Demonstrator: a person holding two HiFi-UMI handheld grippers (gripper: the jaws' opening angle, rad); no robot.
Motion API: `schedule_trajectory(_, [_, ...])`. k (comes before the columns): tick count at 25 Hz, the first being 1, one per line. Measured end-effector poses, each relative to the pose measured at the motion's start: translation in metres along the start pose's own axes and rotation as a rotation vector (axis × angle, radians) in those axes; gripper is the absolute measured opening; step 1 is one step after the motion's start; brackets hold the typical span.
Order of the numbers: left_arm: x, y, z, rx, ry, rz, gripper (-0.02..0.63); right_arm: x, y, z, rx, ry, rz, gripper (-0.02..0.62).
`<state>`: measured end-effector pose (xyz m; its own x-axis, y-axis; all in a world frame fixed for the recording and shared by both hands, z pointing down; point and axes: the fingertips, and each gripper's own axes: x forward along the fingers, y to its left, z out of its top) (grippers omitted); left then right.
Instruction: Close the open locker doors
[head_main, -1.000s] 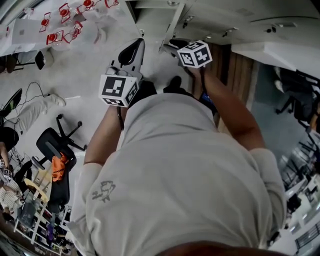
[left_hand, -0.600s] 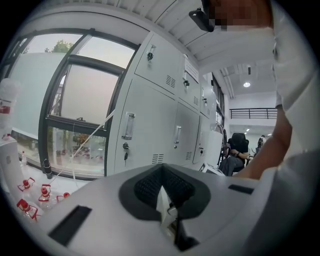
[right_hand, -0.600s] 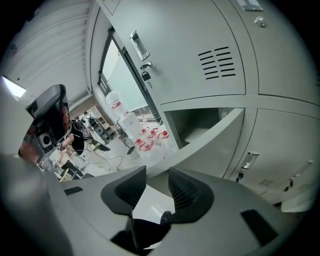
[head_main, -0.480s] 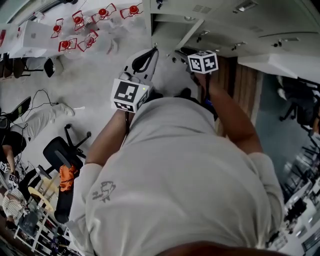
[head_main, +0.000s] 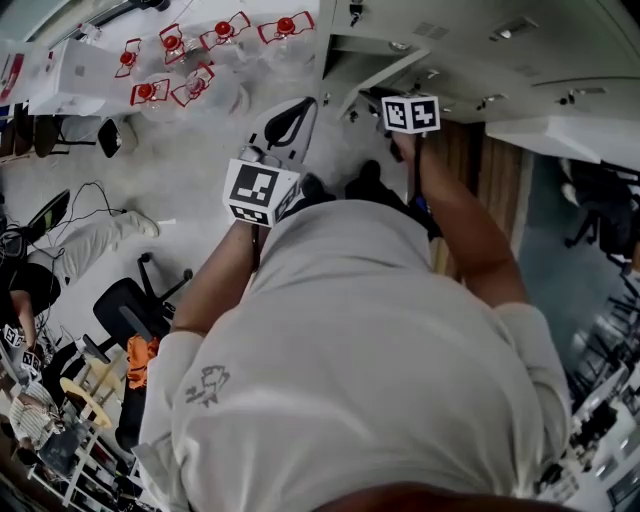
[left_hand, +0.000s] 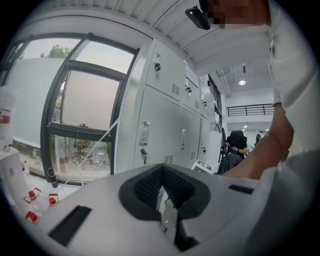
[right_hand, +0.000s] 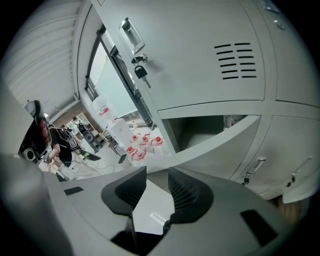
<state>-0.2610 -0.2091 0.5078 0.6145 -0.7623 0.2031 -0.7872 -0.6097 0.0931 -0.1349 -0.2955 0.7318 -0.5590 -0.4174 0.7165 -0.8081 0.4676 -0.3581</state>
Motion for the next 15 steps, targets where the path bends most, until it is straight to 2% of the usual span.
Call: schedule_trajectory(15, [-0.032, 0.051, -0.013, -0.032, 0.034, 0.125, -0.005, 0.044, -0.009, 0.048, -0.04, 0.002, -0.015, 0.133])
